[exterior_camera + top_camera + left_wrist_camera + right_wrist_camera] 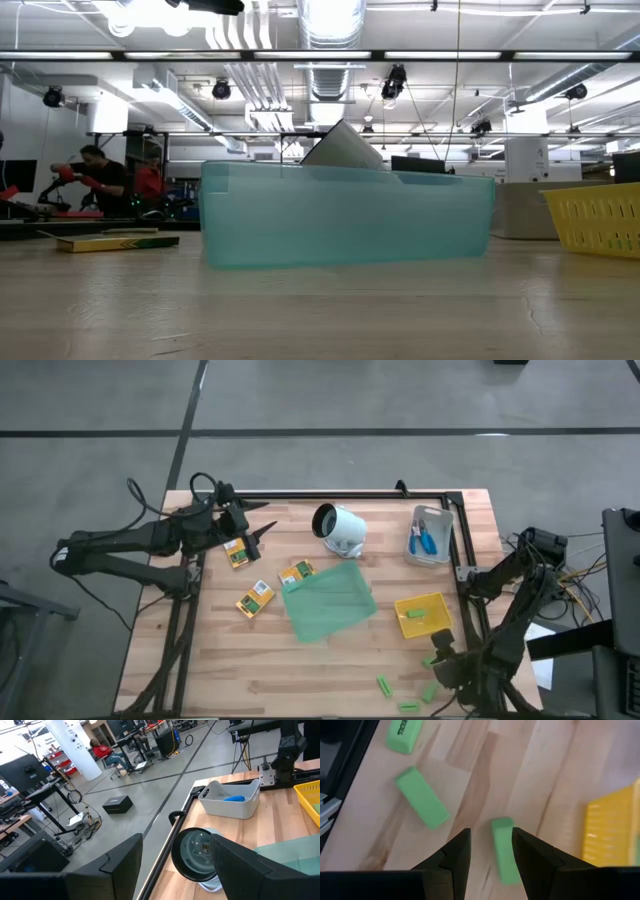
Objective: Pick & Place School Supplies
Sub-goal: Put the green eraser into the yellow bin
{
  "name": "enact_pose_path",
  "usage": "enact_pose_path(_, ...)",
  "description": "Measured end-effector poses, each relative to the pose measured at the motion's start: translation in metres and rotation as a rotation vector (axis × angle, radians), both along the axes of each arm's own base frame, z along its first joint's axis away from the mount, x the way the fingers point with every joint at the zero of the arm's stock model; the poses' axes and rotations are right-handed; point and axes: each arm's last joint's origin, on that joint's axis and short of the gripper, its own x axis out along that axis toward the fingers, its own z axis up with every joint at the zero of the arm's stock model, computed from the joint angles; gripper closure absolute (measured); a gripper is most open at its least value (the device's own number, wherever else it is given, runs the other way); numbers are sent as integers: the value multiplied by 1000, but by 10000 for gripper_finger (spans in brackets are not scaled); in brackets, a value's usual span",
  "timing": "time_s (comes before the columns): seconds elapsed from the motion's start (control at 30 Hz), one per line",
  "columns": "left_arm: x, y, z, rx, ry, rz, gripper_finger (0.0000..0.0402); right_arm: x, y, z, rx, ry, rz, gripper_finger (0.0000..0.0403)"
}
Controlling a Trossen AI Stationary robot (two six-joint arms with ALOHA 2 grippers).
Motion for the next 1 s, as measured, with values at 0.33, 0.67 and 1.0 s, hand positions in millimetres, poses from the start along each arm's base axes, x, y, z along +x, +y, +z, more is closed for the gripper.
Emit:
enact_pose_path(0.33, 0, 0, 0, 0, 0, 0, 165, -9, -22, -12, 78, -10, 9, 262)
enact_pose_path(0.67, 0, 0, 0, 0, 0, 0, 165, -5, -30, -29, 54, -7, 7, 264)
enact_pose_path(1.0, 0, 0, 0, 0, 0, 0, 165, -3, -32, -35, 31, 0, 19, 264)
